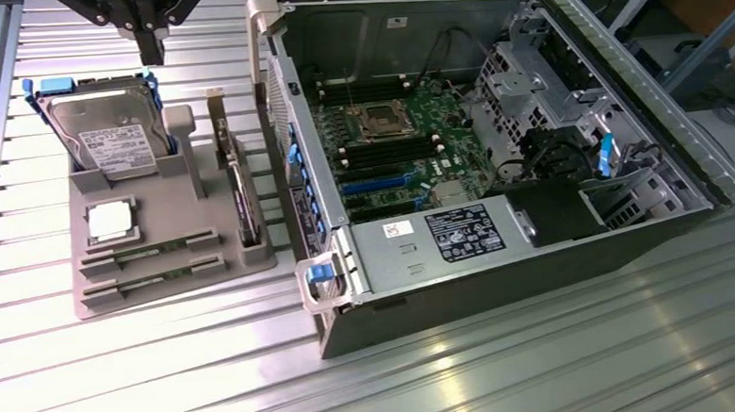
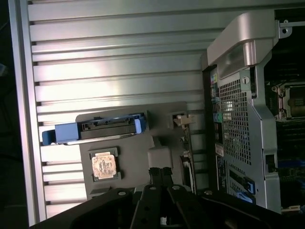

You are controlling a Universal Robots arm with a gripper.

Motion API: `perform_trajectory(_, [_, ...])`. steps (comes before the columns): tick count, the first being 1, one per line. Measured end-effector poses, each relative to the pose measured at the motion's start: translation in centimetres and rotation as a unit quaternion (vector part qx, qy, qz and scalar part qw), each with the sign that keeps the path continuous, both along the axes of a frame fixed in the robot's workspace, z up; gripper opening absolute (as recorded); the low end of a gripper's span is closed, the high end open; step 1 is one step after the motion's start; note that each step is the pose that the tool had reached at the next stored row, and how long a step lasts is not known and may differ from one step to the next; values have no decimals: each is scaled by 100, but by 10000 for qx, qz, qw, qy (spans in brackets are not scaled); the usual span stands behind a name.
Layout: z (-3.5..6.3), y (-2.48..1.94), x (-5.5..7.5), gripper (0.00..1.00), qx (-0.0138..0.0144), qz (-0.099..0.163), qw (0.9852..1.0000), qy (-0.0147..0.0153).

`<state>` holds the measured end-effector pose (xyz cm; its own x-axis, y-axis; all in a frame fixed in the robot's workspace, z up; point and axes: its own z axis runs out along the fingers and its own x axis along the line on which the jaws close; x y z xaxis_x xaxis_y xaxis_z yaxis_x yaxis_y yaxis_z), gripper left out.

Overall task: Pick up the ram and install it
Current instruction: 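Reach for the ram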

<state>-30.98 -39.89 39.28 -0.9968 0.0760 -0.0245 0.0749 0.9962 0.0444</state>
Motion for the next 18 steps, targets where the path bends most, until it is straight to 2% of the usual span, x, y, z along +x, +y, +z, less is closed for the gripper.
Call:
perform_trajectory(4, [-1,0,-47,11,0,1,10000,0])
perform_trajectory(11, [-1,-12,-51,11,0,1,10000,-1])
perform_trajectory(18, [-2,-88,-50,11,0,1,10000,0])
